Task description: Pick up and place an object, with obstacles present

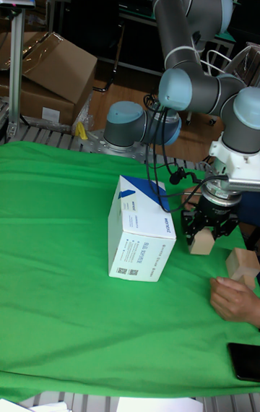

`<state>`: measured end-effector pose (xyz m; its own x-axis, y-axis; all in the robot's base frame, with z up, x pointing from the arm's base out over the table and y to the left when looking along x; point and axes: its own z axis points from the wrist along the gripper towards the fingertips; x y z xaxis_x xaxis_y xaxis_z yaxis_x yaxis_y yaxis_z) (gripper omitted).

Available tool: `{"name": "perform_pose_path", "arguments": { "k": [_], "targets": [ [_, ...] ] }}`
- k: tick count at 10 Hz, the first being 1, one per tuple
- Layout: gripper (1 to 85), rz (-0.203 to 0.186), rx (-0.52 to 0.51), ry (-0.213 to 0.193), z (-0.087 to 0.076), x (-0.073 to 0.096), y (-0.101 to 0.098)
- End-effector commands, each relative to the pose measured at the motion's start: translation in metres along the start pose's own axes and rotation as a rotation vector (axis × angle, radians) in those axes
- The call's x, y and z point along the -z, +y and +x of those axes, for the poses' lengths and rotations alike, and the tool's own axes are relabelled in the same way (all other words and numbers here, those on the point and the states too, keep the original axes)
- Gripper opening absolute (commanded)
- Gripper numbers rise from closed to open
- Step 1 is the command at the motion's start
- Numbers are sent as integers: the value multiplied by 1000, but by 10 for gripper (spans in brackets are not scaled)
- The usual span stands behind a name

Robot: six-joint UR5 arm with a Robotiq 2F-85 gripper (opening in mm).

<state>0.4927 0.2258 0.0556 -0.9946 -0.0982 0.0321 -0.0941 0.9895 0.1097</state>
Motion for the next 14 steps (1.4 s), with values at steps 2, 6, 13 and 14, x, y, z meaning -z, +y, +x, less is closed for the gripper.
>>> {"name": "perform_pose_path", "arguments": {
  "k": [2,6,13,14],
  "targets": [
    [490,4,76,34,5,-4,-9],
    [613,0,106,40,6,11,-8],
    [750,46,160,14,-2,12,-20],
    [617,43,130,38,7,26,-15]
  ]
}}
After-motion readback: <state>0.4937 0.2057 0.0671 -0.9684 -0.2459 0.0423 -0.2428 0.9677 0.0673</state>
